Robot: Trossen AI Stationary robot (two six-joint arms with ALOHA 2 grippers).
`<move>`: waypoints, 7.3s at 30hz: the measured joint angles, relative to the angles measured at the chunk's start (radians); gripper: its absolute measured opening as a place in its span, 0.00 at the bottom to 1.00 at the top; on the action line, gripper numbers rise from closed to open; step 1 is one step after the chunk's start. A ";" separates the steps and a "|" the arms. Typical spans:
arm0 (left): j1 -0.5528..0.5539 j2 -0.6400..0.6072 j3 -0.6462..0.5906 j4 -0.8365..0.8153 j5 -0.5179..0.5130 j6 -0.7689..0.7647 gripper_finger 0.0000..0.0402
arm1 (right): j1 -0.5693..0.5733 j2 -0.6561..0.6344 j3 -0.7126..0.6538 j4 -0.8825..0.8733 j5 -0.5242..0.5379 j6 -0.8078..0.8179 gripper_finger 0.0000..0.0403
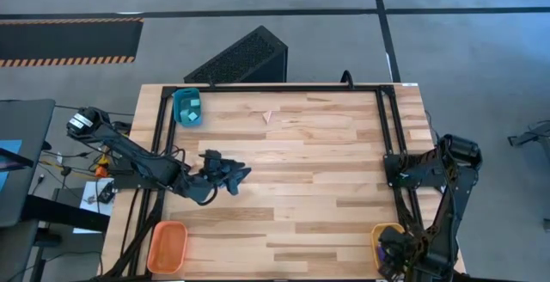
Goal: Sort & place blocks by color
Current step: Put the top brown block into the orange bin
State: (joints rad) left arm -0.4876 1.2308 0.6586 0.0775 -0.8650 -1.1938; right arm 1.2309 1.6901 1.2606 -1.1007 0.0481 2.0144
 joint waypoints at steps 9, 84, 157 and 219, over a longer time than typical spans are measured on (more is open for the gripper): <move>-0.047 0.000 0.022 -0.016 -0.027 -0.093 0.48 | -0.071 -0.003 -0.050 -0.010 0.491 -0.051 0.59; 0.798 0.000 0.318 -0.492 0.562 0.608 0.48 | -1.837 0.657 0.750 0.403 -0.462 -2.653 0.44; 0.894 0.479 0.333 -0.032 0.760 0.872 0.48 | -1.883 0.325 1.070 -0.181 -0.248 -1.989 0.00; 0.977 0.624 0.436 -0.172 0.863 0.927 0.48 | -1.626 -0.198 0.867 -0.466 0.108 -1.660 0.00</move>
State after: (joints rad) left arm 0.4890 1.8548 1.0946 -0.0949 -0.0020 -0.2672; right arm -0.3953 1.4918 2.1276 -1.5664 0.1562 0.3549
